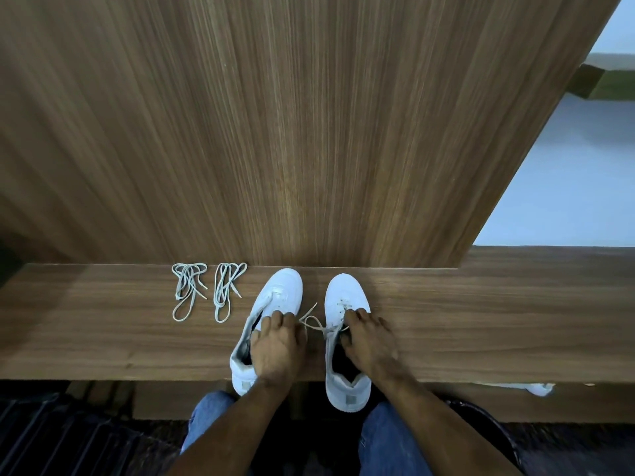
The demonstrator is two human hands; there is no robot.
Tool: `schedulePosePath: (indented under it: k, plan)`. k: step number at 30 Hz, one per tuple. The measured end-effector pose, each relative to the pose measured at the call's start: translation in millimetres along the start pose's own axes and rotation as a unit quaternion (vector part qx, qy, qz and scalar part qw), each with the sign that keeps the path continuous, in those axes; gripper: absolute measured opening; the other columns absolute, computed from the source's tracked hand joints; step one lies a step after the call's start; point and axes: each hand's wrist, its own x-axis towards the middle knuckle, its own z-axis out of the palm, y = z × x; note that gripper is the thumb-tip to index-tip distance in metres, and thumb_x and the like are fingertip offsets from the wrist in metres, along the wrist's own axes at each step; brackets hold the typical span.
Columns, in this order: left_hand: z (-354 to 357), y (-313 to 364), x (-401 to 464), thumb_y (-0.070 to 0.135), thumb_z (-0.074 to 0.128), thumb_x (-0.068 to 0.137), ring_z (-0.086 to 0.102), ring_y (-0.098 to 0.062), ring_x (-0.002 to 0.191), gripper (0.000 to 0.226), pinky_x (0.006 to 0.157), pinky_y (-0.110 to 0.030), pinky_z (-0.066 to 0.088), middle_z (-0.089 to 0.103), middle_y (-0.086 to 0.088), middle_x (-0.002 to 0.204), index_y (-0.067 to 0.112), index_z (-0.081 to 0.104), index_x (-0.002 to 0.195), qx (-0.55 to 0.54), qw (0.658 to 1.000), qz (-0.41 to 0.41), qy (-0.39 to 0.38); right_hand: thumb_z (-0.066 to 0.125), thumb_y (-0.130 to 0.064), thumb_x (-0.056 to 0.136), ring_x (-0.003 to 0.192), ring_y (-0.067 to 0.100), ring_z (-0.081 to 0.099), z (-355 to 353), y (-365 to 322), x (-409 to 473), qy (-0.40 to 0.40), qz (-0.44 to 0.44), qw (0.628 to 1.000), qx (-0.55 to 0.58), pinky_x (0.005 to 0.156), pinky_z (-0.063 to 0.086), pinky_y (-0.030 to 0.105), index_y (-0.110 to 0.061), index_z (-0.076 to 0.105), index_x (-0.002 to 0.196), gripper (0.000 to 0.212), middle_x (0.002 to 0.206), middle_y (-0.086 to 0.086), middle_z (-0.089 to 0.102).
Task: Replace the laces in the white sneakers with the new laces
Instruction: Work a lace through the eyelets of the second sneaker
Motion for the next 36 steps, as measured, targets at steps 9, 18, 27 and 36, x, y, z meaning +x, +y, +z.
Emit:
schedulePosePath:
  k: [9, 18, 27, 36]
  plan:
    - [0.1, -27.9, 6.3, 0.051, 0.05, 0.087, 0.061, -0.026, 0.112, 0.071, 0.099, -0.038, 0.036, 0.062, -0.007, 0.124, 0.014, 0.022, 0.141, 0.016, 0.982, -0.136, -0.13, 0.047, -0.027, 0.091, 0.096, 0.025, 0.062, -0.4, 0.3, 2.0, -0.005, 0.025, 0.998, 0.065, 0.085, 0.044, 0.034, -0.024, 0.062, 0.101, 0.018, 0.111, 0.0, 0.059]
    - [-19.7, -29.1, 30.9, 0.027, 0.05, 0.088, 0.061, -0.029, 0.11, 0.054, 0.097, -0.038, 0.035, 0.065, -0.007, 0.116, 0.019, 0.031, 0.138, -0.007, 0.993, -0.1, -0.066, 0.064, 0.005, 0.081, 0.071, 0.015, 0.061, -8.7, 16.5, -0.8, 0.029, 0.264, 0.694, 0.669, 0.069, 0.046, 0.026, -0.009, 0.068, 0.067, 0.02, 0.072, 0.005, 0.069]
    - [-14.8, -35.3, 27.2, 0.034, 0.055, 0.086, 0.052, -0.027, 0.12, 0.047, 0.098, -0.041, 0.035, 0.057, -0.006, 0.126, 0.018, 0.042, 0.127, -0.017, 0.993, -0.102, -0.057, 0.061, 0.005, 0.084, 0.07, 0.011, 0.06, -12.3, 17.2, 1.5, 0.097, 0.244, 0.723, 0.64, 0.066, 0.048, 0.018, -0.002, 0.065, 0.072, 0.014, 0.074, 0.007, 0.067]
    - [0.3, 39.0, 1.8, 0.062, 0.045, 0.084, 0.063, -0.022, 0.097, 0.041, 0.08, -0.031, 0.046, 0.067, 0.001, 0.101, 0.028, 0.064, 0.097, -0.074, 0.982, 0.11, -0.135, 0.062, -0.025, 0.083, 0.107, 0.016, 0.057, -5.7, 22.6, -0.8, -0.018, 0.039, 0.977, 0.207, 0.088, 0.047, 0.029, -0.029, 0.062, 0.113, 0.03, 0.119, -0.009, 0.058]
